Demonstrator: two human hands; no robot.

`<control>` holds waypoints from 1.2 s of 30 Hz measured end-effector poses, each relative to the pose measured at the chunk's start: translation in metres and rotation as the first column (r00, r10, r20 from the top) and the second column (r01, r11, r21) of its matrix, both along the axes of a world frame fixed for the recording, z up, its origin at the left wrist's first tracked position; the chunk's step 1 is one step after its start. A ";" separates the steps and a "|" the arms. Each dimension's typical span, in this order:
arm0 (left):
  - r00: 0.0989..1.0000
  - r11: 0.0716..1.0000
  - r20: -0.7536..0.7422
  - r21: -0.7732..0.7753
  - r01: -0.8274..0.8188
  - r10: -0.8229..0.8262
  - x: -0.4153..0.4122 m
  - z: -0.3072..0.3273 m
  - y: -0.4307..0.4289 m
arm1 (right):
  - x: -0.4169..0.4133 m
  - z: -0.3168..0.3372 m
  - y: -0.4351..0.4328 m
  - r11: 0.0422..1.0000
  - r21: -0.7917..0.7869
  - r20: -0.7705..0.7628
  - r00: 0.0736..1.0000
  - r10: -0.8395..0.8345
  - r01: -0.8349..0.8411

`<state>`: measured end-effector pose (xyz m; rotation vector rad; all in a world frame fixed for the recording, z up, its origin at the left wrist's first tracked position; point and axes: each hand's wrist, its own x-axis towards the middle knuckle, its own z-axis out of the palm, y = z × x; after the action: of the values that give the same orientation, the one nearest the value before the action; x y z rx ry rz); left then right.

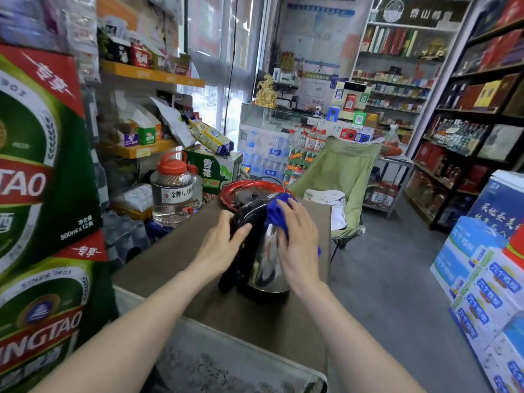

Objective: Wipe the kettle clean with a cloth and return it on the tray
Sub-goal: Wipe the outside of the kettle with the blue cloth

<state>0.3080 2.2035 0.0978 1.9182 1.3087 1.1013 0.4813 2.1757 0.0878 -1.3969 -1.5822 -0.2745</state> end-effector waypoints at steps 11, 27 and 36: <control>0.922 0.964 0.372 0.189 -0.188 0.107 0.005 0.017 -0.016 | 0.006 0.020 -0.015 0.989 0.145 0.218 0.976 -0.002 -0.031; 0.890 0.958 0.434 0.165 -0.235 0.143 -0.002 0.056 -0.025 | 0.007 0.069 -0.030 0.969 0.196 0.377 0.924 0.067 -0.151; 0.921 0.962 0.368 0.180 -0.206 0.128 0.000 0.064 -0.032 | 0.015 0.077 -0.038 0.953 0.233 0.431 0.899 0.077 -0.193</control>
<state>0.3075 2.1718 0.1614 1.6672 1.2046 1.6503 0.4964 2.1382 0.1645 -1.0499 -1.8976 -0.7187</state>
